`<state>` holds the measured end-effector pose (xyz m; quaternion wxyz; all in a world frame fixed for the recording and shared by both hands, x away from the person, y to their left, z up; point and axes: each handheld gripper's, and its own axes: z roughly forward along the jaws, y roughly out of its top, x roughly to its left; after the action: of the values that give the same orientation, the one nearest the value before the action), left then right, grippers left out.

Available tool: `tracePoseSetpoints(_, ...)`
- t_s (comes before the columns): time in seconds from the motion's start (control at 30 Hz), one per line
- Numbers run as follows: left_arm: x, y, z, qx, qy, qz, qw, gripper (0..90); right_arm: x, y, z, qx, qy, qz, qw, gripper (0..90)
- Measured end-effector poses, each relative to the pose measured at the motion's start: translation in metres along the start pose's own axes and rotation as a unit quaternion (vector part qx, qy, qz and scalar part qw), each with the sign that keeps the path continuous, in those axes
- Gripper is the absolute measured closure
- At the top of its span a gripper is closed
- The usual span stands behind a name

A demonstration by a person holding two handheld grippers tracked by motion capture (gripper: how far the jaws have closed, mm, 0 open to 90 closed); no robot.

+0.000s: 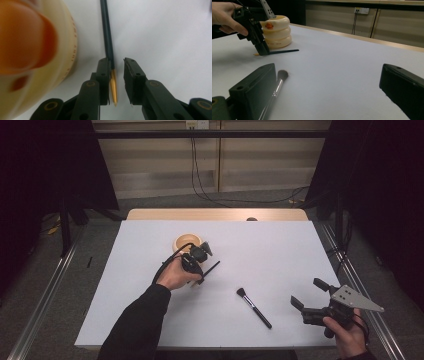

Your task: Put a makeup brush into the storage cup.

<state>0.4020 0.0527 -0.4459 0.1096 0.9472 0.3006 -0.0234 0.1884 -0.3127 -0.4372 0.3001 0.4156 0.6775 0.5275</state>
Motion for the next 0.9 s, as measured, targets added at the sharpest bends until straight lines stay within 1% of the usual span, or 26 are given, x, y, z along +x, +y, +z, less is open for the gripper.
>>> tracePoseSetpoints(0.1,-0.0003,0.0001,-0.0003,-0.001,0.004,-0.003,1.0000,74.0,0.0004,0.0000,0.0001,0.000,0.001,0.001,1.0000,0.6)
tracePoseSetpoints(0.13,-0.0003,0.0005,-0.0002,0.002,0.003,0.003,1.0000,75.0,0.0002,0.0000,0.0003,0.000,0.000,0.001,1.0000,0.6)
tracePoseSetpoints(0.17,-0.0012,0.0006,0.0004,0.002,0.011,0.001,0.9999,75.0,0.0002,0.0000,0.0003,0.000,0.000,0.001,1.0000,0.6)
tracePoseSetpoints(0.2,-0.0021,0.0008,0.0011,0.001,0.016,-0.003,0.9999,77.7,0.0005,0.0001,0.0006,0.000,0.000,0.002,1.0000,0.6)
tracePoseSetpoints(0.23,-0.0020,0.0014,0.0009,0.005,0.016,0.001,0.9999,78.0,0.0003,0.0000,0.0006,0.001,0.001,0.000,1.0000,0.6)
tracePoseSetpoints(0.27,-0.0026,0.0014,0.0014,0.003,0.017,-0.003,0.9998,78.1,0.0008,0.0001,0.0009,-0.001,0.000,0.001,1.0000,0.6)
tracePoseSetpoints(0.3,-0.0040,0.0020,0.0016,0.007,0.023,-0.001,0.9997,78.4,0.0007,0.0001,0.0008,0.001,0.001,-0.001,1.0000,0.6)
tracePoseSetpoints(0.37,-0.0044,0.0020,0.0023,0.003,0.023,-0.005,0.9997,79.0,0.0007,0.0001,0.0008,0.001,0.001,-0.001,1.0000,0.6)
tracePoseSetpoints(0.4,-0.0037,0.0024,0.0018,0.008,0.023,0.003,0.9997,80.0,0.0006,0.0001,0.0008,0.001,0.001,-0.002,1.0000,0.6)
tracePoseSetpoints(0.47,-0.0025,0.0025,0.0020,0.008,0.022,-0.001,0.9997,83.5,0.0005,0.0000,0.0005,0.001,0.002,-0.001,1.0000,0.6)
tracePoseSetpoints(0.57,-0.0011,0.0026,0.0023,0.007,0.018,-0.001,0.9998,83.7,0.0006,0.0000,0.0000,0.001,0.002,0.001,1.0000,0.6)
tracePoseSetpoints(0.6,-0.0005,0.0023,0.0016,0.010,0.015,0.001,0.9998,83.8,0.0005,0.0000,-0.0001,0.001,0.001,0.001,1.0000,0.6)
tracePoseSetpoints(0.63,-0.0002,0.0022,0.0015,0.008,0.018,-0.001,0.9998,83.8,0.0004,-0.0002,-0.0002,0.001,-0.001,0.001,1.0000,0.6)
tracePoseSetpoints(0.7,0.0004,0.0020,0.0016,0.005,0.015,-0.001,0.9999,83.9,0.0004,-0.0002,-0.0003,0.001,-0.002,0.002,1.0000,0.6)
tracePoseSetpoints(0.73,0.0013,0.0018,0.0016,0.004,0.011,-0.001,0.9999,83.9,0.0004,-0.0002,-0.0003,0.001,-0.002,0.002,1.0000,0.6)
tracePoseSetpoints(0.77,0.0014,0.0015,0.0010,0.008,0.008,-0.004,0.9999,83.9,0.0006,-0.0002,-0.0004,0.002,-0.001,0.002,1.0000,0.6)
tracePoseSetpoints(0.8,0.0016,0.0013,0.0008,0.007,0.006,-0.001,1.0000,83.9,0.0006,-0.0002,-0.0004,0.002,-0.001,0.002,1.0000,0.6)
tracePoseSetpoints(0.83,0.0012,0.0007,0.0011,0.001,0.002,-0.009,1.0000,83.9,0.0004,-0.0003,-0.0004,0.002,-0.002,0.002,1.0000,0.6)
tracePoseSetpoints(0.87,0.0012,0.0007,0.0011,0.001,0.002,-0.009,1.0000,83.9,0.0004,-0.0003,-0.0004,0.002,-0.002,0.002,1.0000,0.6)
tracePoseSetpoints(0.9,0.0012,0.0004,0.0012,0.000,0.008,-0.003,1.0000,83.9,0.0002,-0.0003,-0.0004,0.002,-0.003,0.002,1.0000,0.6)
